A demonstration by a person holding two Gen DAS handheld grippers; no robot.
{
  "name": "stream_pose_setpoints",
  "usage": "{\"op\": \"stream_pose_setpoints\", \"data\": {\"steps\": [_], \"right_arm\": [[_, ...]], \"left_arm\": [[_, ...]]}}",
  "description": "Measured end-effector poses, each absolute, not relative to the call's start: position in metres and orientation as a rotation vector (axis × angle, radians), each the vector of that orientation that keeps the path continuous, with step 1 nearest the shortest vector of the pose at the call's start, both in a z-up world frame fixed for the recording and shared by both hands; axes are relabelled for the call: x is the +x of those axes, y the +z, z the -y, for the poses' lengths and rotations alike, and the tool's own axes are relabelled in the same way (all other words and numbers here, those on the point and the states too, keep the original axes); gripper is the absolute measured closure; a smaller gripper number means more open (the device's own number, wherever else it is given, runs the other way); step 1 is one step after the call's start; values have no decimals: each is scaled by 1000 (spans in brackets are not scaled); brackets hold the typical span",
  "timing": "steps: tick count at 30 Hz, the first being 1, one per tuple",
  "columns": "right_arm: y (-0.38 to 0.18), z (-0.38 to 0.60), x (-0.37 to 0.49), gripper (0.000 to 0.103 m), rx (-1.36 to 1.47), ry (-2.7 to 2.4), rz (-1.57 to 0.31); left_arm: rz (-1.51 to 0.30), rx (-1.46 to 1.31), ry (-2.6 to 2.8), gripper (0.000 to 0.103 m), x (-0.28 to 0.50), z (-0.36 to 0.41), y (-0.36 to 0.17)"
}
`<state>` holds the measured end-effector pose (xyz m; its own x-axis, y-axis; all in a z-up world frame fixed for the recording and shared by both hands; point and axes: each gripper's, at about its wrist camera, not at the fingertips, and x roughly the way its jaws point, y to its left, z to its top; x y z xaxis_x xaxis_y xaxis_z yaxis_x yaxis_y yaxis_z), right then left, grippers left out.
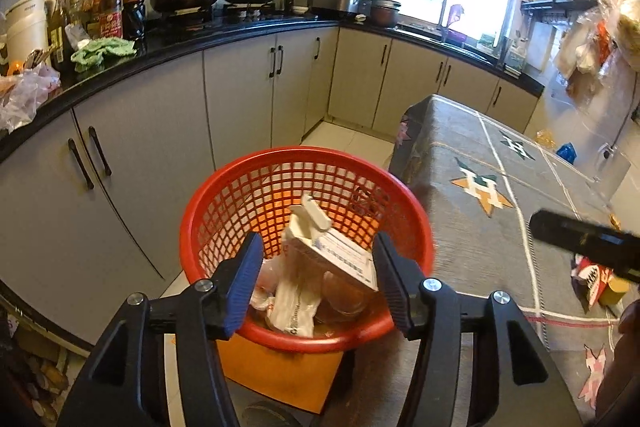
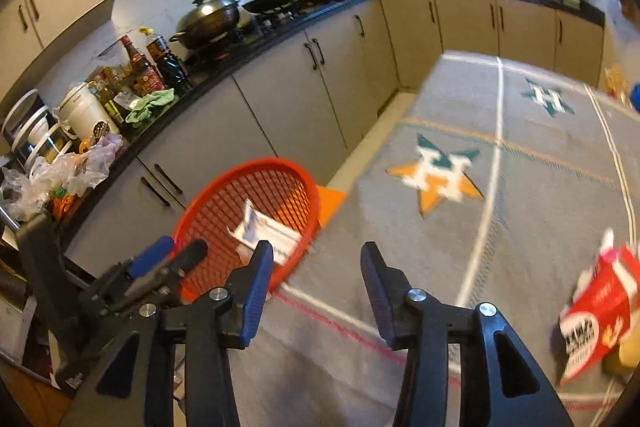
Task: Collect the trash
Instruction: 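Open both tools to drop the bag and box into the basket, then grasp the red YANTIE snack box with the left tool while the right tool grasps the tan tub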
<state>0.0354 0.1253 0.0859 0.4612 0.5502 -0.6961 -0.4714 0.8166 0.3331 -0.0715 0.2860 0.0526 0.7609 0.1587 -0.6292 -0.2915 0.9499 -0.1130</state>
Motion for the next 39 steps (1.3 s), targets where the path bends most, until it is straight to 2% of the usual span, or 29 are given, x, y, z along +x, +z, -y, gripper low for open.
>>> {"op": "stream_pose_setpoints", "data": {"steps": [12,22,25,36,39], "right_arm": [[97,-45,-2,54,126,574,-791],[96,38,-17,53,139,424,-755],[96,73,-19,49,183,388,-737],[71,190,-7,49,358,153,-724],[65,200,-6,49,382,146,-725]], "left_arm": [[-643,-128,151,46,-74,-222,74],[-693,-54,33,42,-62,-150,69],[-712,-20,-17,38,-57,-121,67],[-806,74,-220,26,-28,-28,54],[-831,100,-265,19,-17,-9,47]]}}
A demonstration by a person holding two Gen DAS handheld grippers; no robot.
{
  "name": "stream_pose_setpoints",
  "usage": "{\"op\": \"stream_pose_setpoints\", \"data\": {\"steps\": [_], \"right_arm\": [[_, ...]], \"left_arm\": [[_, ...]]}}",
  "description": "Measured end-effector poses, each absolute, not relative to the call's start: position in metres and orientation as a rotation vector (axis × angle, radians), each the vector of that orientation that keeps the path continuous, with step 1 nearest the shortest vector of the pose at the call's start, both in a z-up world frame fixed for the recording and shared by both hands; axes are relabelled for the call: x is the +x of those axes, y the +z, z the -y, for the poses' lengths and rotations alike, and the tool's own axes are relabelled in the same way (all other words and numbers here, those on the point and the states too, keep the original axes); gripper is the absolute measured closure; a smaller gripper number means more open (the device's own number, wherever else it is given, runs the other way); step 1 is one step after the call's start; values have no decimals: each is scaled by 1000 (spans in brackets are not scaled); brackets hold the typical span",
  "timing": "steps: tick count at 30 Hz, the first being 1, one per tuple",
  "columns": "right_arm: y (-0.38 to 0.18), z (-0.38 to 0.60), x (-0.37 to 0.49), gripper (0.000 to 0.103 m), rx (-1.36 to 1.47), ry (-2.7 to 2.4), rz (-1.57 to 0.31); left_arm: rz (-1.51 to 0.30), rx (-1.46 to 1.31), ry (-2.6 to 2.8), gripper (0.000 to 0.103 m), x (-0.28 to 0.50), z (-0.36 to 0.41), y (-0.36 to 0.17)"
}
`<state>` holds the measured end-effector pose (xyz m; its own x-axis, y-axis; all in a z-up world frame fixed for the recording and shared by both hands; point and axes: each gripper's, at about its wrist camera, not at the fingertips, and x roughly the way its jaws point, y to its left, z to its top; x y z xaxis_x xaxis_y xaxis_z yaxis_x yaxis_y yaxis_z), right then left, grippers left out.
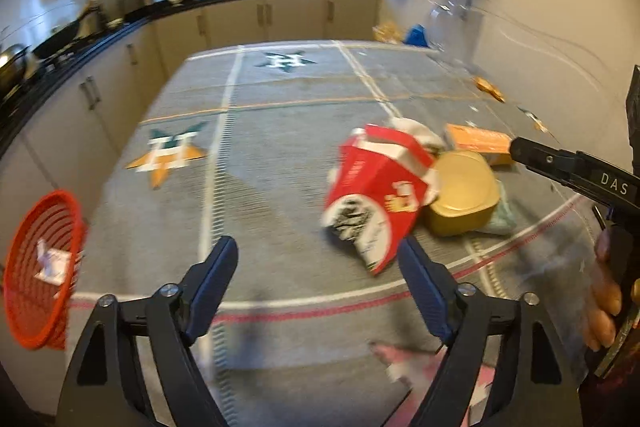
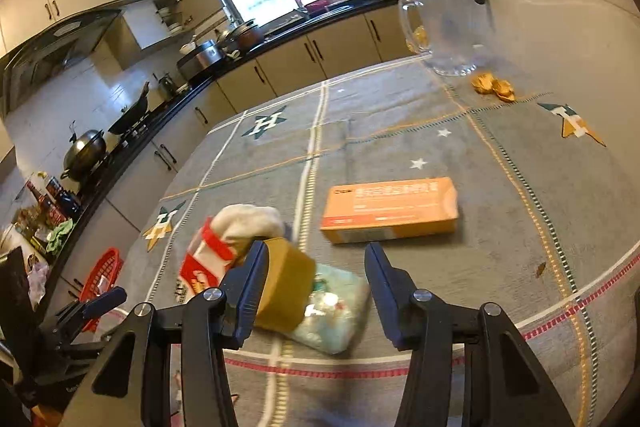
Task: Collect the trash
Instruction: 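Grasp the red YANTIE snack box with the left tool while the right tool grasps the tan tub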
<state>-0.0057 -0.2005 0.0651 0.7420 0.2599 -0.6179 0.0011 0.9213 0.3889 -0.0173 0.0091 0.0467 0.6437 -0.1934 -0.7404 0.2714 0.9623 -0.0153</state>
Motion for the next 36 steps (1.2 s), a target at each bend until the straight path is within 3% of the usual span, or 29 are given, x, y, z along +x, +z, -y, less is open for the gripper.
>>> {"op": "stream_pose_setpoints", "data": {"steps": [13,15,16,17,20,31,36], "right_arm": [[56,207,-2,49,468,209,-744],[55,209,-2,49,485,216,-747],[54,209,-1,49,488,218,-750],[53,208,-1,49,493,223,-756],[50,206,3,49,510,254,-774],[43,159,8,47,358,419,-859],[44,121,-6,45,261,730,-903]], "left_arm": [[-894,186,-289,18,30,37,18],[-886,186,-292,24,31,39,16],[-889,187,-295,40,32,39,16],[-898,186,-292,45,33,39,15],[-890,169,-270,49,31,31,16],[-815,71,-185,49,5,-15,35],[-814,38,-155,48,3,-31,35]]}}
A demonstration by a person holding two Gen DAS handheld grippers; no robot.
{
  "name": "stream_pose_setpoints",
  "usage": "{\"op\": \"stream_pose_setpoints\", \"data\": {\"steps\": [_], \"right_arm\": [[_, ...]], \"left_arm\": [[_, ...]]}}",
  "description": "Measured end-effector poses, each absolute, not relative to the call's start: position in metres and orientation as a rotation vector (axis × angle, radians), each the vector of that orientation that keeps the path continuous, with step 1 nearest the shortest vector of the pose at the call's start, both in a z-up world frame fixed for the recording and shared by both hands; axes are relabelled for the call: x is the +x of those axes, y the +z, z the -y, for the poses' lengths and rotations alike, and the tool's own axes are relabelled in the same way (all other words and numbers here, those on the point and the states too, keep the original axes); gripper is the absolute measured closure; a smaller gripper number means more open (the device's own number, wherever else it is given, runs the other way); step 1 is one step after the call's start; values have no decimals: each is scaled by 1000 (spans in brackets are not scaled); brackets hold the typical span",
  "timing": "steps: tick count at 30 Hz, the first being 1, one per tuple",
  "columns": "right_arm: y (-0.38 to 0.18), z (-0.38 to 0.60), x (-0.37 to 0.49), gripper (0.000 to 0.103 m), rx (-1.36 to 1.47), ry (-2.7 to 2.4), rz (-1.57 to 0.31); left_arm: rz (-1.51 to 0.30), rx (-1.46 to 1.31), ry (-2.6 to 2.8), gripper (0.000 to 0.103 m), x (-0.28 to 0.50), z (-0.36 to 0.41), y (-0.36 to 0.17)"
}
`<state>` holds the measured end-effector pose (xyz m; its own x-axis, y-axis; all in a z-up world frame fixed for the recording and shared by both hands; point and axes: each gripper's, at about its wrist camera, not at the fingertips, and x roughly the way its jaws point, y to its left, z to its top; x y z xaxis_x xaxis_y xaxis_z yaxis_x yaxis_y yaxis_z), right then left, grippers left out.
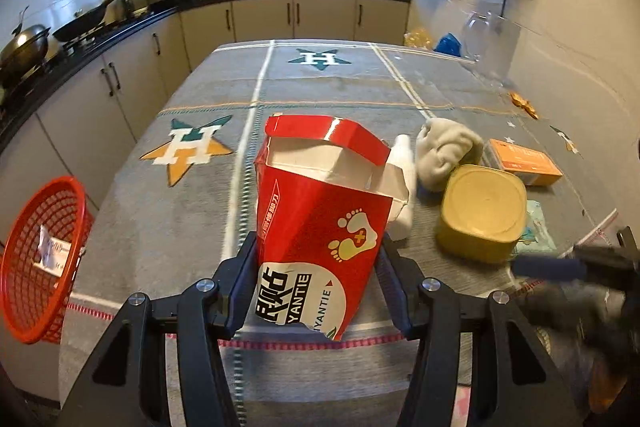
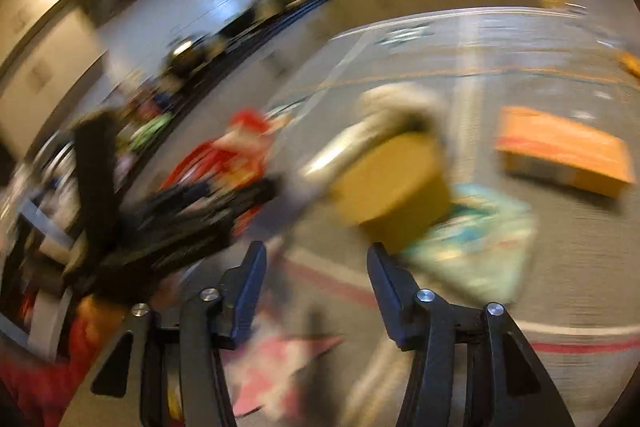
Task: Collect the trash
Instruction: 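Grasp the red YANTIE snack box with the left tool while the right tool grasps the tan tub, then lift the snack box and tan tub and carry both toward the red basket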
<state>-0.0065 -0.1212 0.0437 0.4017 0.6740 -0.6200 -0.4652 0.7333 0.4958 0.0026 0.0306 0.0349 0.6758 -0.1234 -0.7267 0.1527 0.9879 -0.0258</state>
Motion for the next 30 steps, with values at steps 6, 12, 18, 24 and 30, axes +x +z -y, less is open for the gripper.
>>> {"op": "stream_pose_setpoints", "data": {"steps": [6,12,18,24,30], "right_arm": [[60,117,-28,39,159,698,-815],[85,125,-18,15,-7,541,-744],[71,98,17,10,-265,540,-810],[51,98,32,15,-285,537,-828],[46,104,35,30,-259,536,-817]], "left_arm": [[-814,15,-154,48,-2,-42,34],[-823,-5,-165,48,-1,-45,28],[-819,-7,-170,47,-3,-44,28],[-827,2,-174,47,-3,-41,26],[-826,4,-170,47,-3,-39,26]]}}
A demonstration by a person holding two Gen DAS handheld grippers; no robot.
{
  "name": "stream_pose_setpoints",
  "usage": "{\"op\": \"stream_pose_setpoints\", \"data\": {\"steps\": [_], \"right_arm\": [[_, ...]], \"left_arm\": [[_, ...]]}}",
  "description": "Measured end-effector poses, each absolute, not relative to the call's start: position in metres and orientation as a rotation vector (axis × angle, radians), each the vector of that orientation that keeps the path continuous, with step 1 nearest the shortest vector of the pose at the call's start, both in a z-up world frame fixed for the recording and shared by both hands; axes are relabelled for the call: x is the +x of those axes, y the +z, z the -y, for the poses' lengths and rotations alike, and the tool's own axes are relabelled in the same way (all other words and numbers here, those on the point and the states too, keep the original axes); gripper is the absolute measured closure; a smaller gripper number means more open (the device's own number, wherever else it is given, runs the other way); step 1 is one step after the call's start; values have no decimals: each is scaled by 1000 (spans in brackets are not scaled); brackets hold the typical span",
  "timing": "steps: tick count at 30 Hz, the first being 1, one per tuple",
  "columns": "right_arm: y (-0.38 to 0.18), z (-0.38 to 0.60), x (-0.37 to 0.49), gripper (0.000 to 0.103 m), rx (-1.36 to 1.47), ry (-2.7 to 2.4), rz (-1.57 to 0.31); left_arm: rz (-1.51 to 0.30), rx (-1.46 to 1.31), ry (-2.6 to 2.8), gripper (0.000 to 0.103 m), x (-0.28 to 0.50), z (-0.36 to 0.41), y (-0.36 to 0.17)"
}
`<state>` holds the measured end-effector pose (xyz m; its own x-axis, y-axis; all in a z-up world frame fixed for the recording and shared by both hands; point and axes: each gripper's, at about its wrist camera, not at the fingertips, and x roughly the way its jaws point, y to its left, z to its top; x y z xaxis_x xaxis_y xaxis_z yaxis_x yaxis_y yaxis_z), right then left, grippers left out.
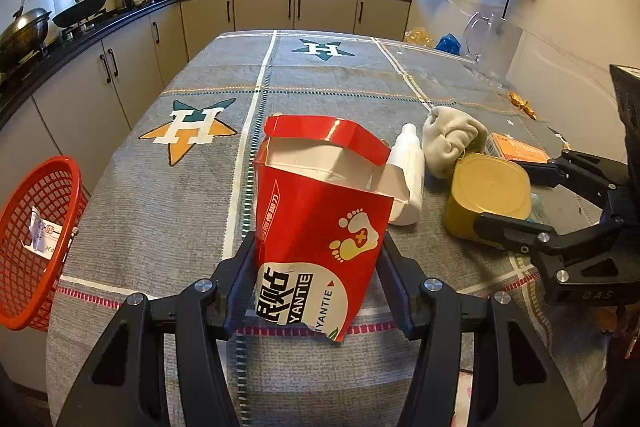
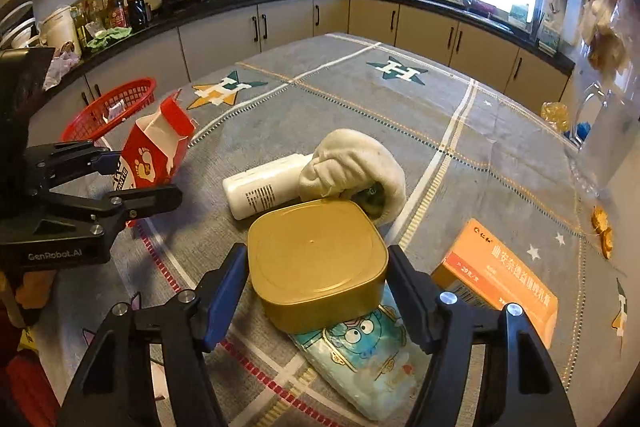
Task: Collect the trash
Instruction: 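Lift the snack box and tan tub and carry both toward the red basket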
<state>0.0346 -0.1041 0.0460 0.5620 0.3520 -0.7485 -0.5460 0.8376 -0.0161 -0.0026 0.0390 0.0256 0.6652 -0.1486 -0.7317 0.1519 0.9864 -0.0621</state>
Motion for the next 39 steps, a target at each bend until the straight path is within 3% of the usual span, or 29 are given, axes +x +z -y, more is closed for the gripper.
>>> {"op": "stream_pose_setpoints", "data": {"steps": [13,39], "right_arm": [[79,124,19,30,-73,563,-688],[81,146,27,30,73,533,-681]], "left_arm": [[-805,9,-141,47,-7,-35,31],[-780,47,-96,47,-23,-27,43]]}}
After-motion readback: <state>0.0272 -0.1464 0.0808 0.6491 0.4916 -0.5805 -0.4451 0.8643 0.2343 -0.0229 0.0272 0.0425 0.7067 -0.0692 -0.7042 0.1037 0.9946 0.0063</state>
